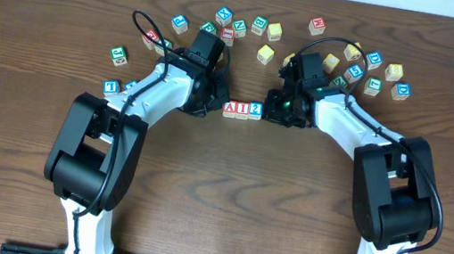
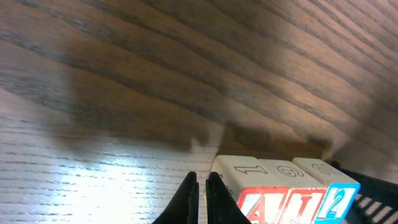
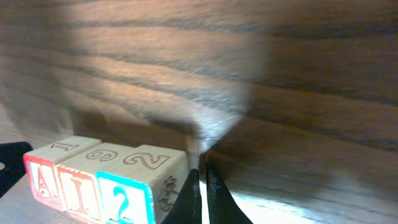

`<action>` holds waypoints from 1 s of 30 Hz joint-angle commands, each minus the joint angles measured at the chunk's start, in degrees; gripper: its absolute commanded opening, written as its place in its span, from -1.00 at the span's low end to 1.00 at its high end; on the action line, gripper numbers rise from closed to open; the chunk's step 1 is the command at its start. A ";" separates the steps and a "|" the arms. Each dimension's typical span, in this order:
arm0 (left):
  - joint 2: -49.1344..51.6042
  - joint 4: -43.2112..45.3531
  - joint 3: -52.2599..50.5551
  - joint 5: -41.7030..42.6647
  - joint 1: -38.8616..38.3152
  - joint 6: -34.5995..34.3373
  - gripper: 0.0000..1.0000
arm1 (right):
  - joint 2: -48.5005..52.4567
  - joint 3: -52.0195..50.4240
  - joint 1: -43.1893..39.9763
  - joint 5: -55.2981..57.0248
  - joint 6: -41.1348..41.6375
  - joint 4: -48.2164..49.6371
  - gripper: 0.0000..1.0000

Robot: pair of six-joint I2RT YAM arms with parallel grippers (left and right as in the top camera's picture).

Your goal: Spell out AI2

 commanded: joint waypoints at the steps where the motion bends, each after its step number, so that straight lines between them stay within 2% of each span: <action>1: 0.48 0.13 -0.33 -2.14 0.83 2.29 -0.85 | 0.50 0.33 -0.94 0.79 -0.42 0.11 -0.98; 6: 0.48 0.15 -0.33 -2.97 1.31 4.04 -0.85 | 0.50 0.35 -1.03 0.79 -1.70 2.03 -0.98; 17: 0.48 0.13 -0.33 -10.71 4.33 4.76 -0.85 | 0.50 0.50 -0.94 1.14 -4.48 10.97 -0.98; 30: 0.48 0.15 -0.33 -12.22 5.22 7.04 -0.85 | 0.50 0.50 0.96 -2.12 -9.68 10.84 -0.98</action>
